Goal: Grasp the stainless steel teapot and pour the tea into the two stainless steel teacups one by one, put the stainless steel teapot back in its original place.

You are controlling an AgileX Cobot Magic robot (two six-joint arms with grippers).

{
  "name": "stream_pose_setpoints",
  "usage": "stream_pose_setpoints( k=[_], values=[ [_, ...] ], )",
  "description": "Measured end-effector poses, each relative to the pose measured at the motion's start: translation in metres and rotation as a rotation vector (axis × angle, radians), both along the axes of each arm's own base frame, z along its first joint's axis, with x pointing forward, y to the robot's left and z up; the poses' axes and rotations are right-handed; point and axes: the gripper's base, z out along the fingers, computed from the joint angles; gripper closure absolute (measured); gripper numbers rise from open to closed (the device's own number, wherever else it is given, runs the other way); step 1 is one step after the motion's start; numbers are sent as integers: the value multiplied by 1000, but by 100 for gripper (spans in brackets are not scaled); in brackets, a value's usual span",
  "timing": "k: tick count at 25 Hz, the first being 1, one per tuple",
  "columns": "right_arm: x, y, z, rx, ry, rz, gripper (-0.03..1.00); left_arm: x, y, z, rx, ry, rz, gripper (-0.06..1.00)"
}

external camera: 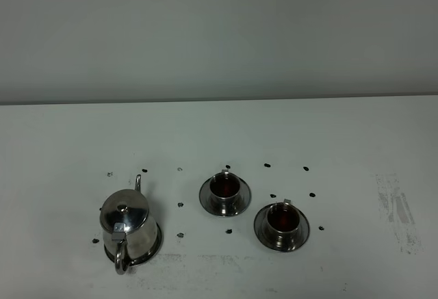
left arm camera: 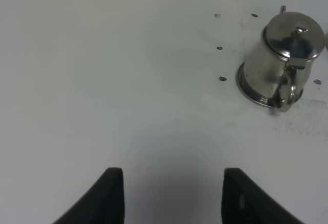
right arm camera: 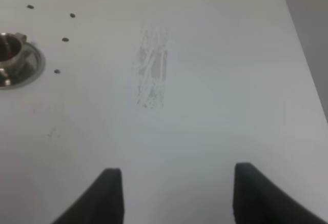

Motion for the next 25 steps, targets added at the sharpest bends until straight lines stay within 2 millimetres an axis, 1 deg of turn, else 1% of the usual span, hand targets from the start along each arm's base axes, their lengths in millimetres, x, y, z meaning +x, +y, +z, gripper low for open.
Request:
stream_pose_setpoints(
  k=[25],
  values=[
    [0,0,0,0,0,0,48,0,0,0,0,0,0,45]
  ],
)
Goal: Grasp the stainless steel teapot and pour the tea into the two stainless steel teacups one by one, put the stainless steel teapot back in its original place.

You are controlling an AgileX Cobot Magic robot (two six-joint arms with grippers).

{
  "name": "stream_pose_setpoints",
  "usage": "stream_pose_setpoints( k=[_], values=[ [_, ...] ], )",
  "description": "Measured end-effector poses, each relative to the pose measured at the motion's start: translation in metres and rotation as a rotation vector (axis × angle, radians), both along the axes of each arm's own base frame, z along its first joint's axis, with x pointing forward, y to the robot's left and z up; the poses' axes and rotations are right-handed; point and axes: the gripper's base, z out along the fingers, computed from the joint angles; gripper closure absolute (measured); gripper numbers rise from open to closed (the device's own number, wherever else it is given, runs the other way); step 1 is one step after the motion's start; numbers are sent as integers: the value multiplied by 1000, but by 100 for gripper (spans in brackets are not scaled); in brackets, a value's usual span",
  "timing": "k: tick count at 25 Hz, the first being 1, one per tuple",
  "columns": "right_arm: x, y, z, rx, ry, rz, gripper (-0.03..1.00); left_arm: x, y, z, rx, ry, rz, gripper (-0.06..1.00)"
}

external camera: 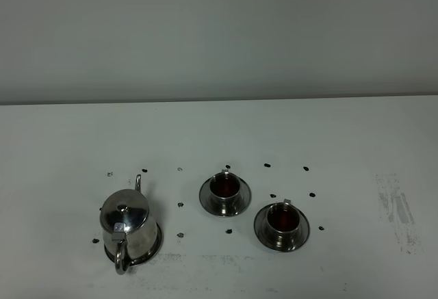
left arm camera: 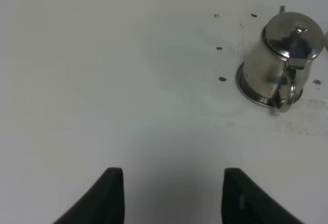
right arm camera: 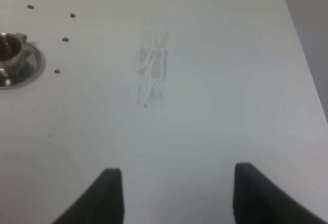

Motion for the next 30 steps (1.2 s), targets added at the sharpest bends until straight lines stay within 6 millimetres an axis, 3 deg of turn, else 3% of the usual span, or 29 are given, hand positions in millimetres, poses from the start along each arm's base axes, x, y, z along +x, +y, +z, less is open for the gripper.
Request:
stream_pose_setpoints(
  k=[30],
  values=[
    [0,0,0,5,0,3,48,0,0,0,0,0,-28,45]
  ],
)
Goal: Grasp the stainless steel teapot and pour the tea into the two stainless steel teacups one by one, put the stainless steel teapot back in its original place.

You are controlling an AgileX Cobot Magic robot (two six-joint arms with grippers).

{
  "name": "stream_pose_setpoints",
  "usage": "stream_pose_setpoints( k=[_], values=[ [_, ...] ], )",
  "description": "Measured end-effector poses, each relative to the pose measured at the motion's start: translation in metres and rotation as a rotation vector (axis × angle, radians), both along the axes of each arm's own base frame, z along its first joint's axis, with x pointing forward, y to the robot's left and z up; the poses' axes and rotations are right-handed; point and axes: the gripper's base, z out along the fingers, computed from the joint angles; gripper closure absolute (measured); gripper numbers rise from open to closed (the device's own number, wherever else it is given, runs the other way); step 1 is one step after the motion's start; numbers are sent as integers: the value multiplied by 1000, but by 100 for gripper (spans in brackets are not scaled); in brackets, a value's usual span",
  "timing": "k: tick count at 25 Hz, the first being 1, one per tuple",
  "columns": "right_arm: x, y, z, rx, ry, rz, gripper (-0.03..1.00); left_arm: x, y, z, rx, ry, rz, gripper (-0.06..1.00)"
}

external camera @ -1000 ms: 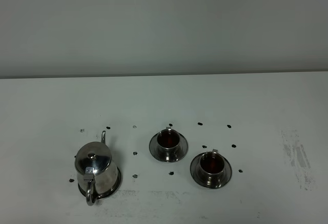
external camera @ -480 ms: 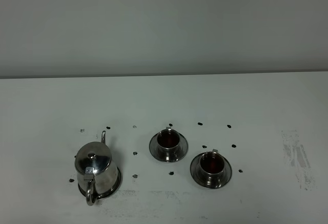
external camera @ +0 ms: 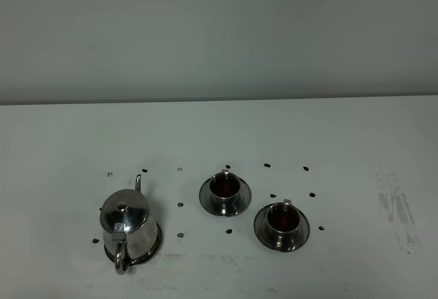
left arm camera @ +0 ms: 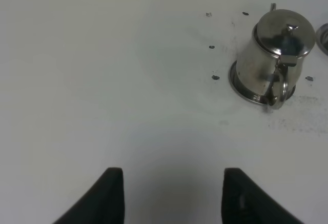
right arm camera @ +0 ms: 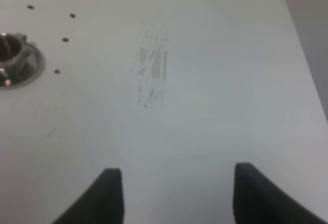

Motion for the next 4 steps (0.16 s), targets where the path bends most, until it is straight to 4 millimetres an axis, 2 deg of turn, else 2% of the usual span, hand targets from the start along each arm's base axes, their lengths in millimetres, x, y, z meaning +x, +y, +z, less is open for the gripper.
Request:
stream_pose_setpoints(
  k=[4],
  values=[
    [0,0,0,0,0,0,48,0,0,0,0,0,0,45]
  ],
)
